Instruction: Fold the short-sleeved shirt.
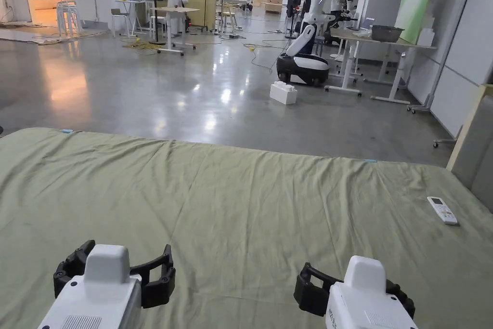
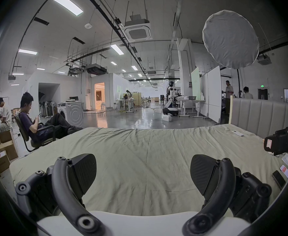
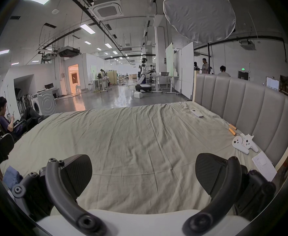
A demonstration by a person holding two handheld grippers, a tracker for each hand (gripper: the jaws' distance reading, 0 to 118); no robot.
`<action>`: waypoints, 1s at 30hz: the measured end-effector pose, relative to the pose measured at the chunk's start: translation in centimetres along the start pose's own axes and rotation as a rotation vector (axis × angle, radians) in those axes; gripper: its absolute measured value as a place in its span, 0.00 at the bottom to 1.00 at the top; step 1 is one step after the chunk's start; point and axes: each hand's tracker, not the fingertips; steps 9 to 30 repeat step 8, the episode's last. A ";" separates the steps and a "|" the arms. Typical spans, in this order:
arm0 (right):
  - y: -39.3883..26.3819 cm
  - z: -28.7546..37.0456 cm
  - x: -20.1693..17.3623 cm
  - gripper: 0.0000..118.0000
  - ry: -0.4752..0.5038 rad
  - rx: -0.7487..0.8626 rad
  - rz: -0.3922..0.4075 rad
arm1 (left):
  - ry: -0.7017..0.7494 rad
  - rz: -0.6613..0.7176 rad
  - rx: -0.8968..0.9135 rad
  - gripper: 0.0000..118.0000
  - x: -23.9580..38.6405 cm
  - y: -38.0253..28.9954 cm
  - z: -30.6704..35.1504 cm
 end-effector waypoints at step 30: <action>-0.6 -0.5 -0.4 1.00 -0.063 0.069 0.093 | -0.011 -0.010 0.040 0.94 -0.3 -0.3 -0.2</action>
